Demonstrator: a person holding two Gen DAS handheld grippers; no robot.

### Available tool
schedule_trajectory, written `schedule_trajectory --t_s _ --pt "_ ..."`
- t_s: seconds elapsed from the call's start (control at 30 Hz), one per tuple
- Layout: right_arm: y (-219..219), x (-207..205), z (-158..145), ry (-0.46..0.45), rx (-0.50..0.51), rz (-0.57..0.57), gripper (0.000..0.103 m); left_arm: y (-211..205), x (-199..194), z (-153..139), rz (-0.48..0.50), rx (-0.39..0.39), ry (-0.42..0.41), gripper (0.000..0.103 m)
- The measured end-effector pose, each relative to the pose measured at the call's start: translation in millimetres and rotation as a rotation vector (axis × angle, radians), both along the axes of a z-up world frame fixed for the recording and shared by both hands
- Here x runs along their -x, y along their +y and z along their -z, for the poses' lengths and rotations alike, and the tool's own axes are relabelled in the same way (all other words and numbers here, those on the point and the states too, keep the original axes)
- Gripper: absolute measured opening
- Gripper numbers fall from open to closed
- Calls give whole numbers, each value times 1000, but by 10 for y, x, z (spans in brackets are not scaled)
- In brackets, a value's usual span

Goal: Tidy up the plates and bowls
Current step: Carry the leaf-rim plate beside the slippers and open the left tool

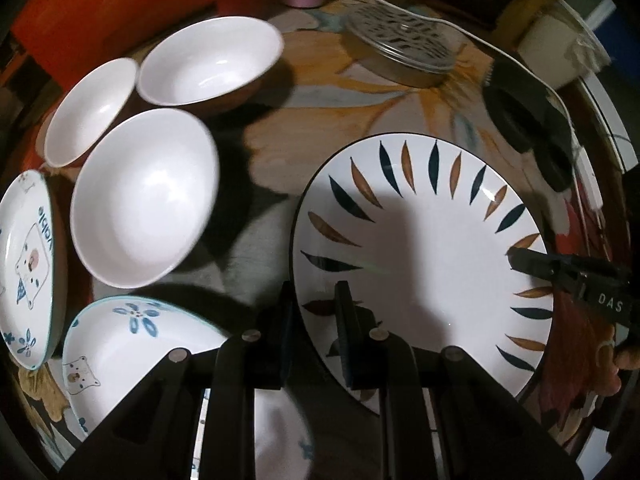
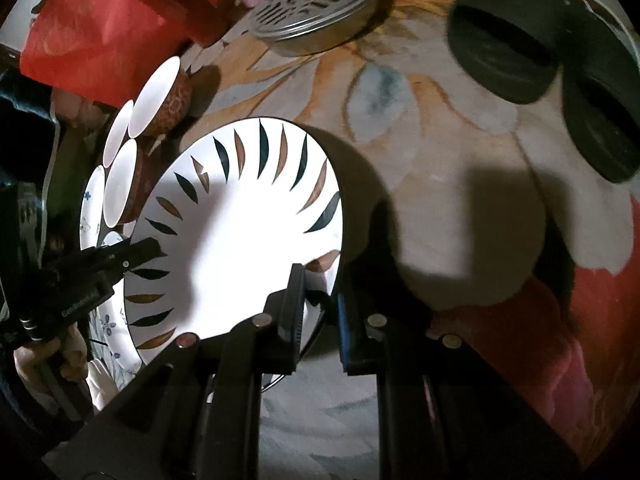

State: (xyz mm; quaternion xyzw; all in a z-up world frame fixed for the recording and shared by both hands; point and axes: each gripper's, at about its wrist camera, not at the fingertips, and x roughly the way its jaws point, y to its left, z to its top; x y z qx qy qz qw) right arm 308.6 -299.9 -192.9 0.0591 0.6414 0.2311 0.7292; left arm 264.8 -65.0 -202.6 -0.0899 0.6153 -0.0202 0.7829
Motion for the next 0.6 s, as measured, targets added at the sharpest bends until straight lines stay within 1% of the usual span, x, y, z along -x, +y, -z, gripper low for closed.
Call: schedule_trajectory --t_s 0.27,0.43,0.6 --pt "-310 212 -122 -27 -7 47 15 -427 19 -132 90 2 -34 18" --pt "-724 397 -242 -49 -3 108 15 -835 22 -209 162 19 -56 18" --pt "-1180 608 -330 -65 21 174 15 -1313 57 -207 234 50 -59 18"
